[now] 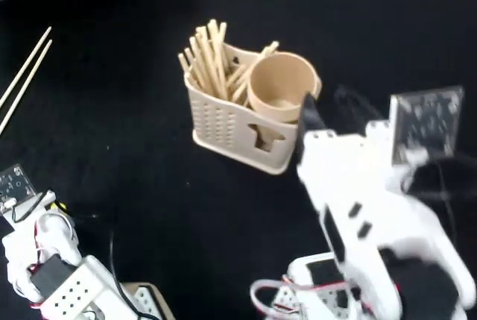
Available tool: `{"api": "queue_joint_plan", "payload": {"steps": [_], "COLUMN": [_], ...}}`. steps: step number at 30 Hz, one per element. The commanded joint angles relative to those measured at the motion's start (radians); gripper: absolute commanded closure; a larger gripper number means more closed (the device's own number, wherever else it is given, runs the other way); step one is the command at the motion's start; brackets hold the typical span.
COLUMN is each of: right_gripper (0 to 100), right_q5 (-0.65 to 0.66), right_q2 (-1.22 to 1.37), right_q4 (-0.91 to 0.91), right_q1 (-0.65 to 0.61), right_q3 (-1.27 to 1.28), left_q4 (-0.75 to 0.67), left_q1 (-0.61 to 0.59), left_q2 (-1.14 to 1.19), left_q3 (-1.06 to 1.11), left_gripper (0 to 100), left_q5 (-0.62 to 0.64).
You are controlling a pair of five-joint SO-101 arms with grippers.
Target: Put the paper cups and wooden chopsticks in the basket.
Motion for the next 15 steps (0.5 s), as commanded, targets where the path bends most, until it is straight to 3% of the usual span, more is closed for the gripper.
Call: {"api": "queue_joint_plan", "payload": {"steps": [1, 15], "right_gripper": [96.3, 98.5], "right_q5": [-0.003, 0.0], "right_q2": [-0.068, -0.432], "right_q4": [0.071, 0.034], "right_q1": [0.011, 0.011], "right_q3": [-0.035, 0.552], "left_q4": [-0.017, -0.009], "left_q1": [0.012, 0.013], "left_q2": [-0.006, -0.006], "left_q3": [0.018, 0.018], "left_gripper": [80, 80], "left_q5": [-0.009, -0.009]}}
